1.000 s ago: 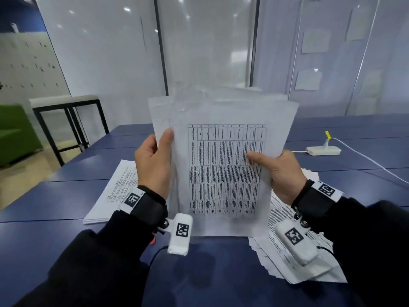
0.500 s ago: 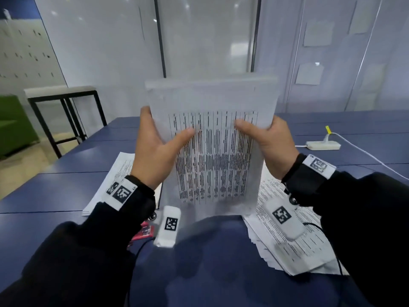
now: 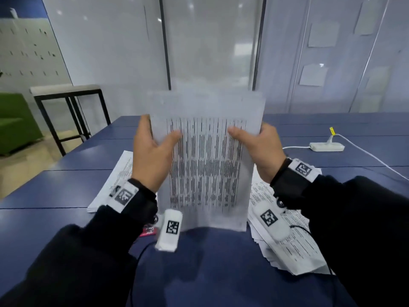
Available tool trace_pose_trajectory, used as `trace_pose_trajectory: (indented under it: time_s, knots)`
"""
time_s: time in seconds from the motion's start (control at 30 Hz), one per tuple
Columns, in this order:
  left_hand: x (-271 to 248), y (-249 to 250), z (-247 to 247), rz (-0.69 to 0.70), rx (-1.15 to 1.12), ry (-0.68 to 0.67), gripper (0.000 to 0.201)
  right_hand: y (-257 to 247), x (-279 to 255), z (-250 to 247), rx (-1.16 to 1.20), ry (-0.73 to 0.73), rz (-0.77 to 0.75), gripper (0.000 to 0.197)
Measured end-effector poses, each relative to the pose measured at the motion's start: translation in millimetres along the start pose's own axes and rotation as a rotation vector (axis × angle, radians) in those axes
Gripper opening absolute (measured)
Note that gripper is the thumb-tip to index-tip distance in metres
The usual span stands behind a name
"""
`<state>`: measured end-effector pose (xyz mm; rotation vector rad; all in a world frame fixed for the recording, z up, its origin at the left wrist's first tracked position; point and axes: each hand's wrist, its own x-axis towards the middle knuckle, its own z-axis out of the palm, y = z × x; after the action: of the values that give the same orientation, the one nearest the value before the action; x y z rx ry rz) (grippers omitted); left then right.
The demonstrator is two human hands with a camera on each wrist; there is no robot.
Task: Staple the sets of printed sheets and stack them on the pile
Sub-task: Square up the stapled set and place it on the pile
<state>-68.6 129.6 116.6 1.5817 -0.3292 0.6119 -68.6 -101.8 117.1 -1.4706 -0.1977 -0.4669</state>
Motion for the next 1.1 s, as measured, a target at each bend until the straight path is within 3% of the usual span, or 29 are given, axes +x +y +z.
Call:
trace_pose_trajectory:
  time_s: [0.13, 0.33, 0.5, 0.6, 0.67, 0.77, 0.8, 0.9, 1.0, 1.1]
  knots:
    - [-22, -20, -2, -0.086, -0.008, -0.015, 0.034, 19, -17, 1, 0.007, 0.012, 0.048, 0.021]
    - [9, 7, 0, -0.002, -0.101, 0.028, 0.046, -12, 1, 14, 0.037, 0.040, -0.072, 0.015]
    - [-10, -9, -3, -0.087, -0.104, 0.003, 0.046, 1, -10, 6, 0.041, -0.019, -0.022, 0.020]
    - [-8, -3, -2, -0.092, -0.096, -0.001, 0.045, -8, -8, 9, -0.017, -0.043, -0.065, 0.017]
    - [6, 6, 0, -0.064, -0.089, 0.015, 0.055, -21, 1, 16, -0.017, -0.030, -0.097, 0.018]
    - [30, 10, 1, -0.049, -0.066, 0.069, 0.090, -36, 12, 23, 0.019, 0.021, -0.126, 0.029]
    - [30, 12, 1, -0.053, -0.067, 0.072, 0.089, -36, 13, 23, 0.025, 0.031, -0.120, 0.029]
    - [6, 8, 1, -0.089, -0.061, 0.028, 0.049, -15, 6, 18, -0.020, 0.008, -0.045, 0.031]
    - [-16, -11, 1, -0.131, -0.066, -0.030, 0.036, 4, -6, 15, -0.033, -0.004, 0.028, 0.070]
    - [-10, -12, 1, -0.123, -0.064, -0.014, 0.033, 2, -1, 15, -0.018, -0.012, -0.001, 0.058]
